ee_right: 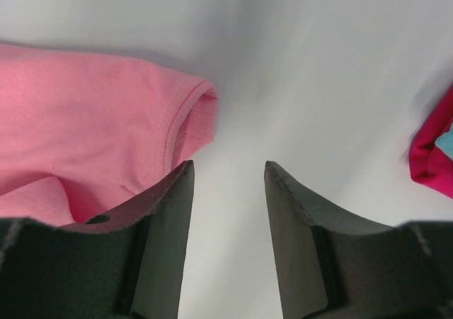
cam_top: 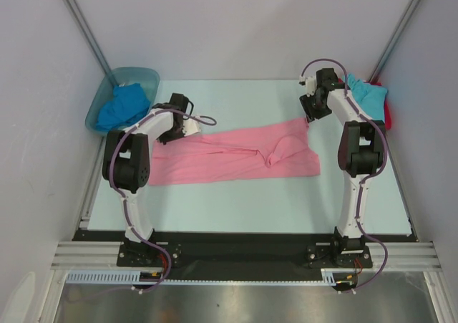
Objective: Fold and stack the t-shirts
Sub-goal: Fold the tshirt
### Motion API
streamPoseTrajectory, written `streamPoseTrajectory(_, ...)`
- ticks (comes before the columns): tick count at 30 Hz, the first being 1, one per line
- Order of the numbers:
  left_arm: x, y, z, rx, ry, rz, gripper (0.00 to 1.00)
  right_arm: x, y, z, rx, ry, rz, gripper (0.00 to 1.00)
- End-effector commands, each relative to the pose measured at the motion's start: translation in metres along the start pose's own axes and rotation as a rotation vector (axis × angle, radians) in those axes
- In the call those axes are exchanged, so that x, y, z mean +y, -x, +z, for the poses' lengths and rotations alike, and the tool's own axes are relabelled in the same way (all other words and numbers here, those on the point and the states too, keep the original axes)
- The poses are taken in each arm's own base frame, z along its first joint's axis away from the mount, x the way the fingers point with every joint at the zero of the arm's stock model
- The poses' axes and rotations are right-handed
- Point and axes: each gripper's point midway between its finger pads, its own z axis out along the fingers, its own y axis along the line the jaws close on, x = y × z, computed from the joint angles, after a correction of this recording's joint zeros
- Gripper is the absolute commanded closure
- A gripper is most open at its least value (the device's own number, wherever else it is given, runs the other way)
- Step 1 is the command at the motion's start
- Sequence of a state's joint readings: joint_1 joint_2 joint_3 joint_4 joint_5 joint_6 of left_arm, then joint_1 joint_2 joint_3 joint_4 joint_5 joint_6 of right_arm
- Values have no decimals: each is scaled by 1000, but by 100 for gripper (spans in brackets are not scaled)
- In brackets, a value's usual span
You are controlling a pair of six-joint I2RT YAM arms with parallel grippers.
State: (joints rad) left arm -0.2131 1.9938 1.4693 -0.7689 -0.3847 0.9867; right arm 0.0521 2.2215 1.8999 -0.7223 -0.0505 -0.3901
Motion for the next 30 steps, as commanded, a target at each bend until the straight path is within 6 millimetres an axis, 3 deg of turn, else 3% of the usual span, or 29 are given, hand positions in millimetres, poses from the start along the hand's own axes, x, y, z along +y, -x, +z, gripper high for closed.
streamPoseTrajectory(1, 8, 8, -1, -41, 0, 14, 80, -8, 26, -32, -84, -29, 23, 50)
streamPoseTrajectory(2, 5, 6, 0, -38, -8, 20, 76, -7, 26, -31, -84, -28, 25, 50)
streamPoseTrajectory(3, 0, 5, 3, -34, -24, 37, 55, -8, 27, -31, -85, -29, 26, 50)
streamPoseTrajectory(6, -7, 4, 5, -39, -44, 53, 44, -7, 28, -30, -85, -29, 28, 50)
streamPoseTrajectory(10, -11, 3, 2, -64, -77, 75, 40, -10, 34, -32, -96, -37, 26, 50)
streamPoseTrajectory(19, -10, -18, 12, -35, -127, 186, 43, -5, 33, -28, -86, -30, 22, 50)
streamPoseTrajectory(30, -4, -18, 10, -33, -180, 192, 48, -2, 35, -28, -86, -42, -1, 52)
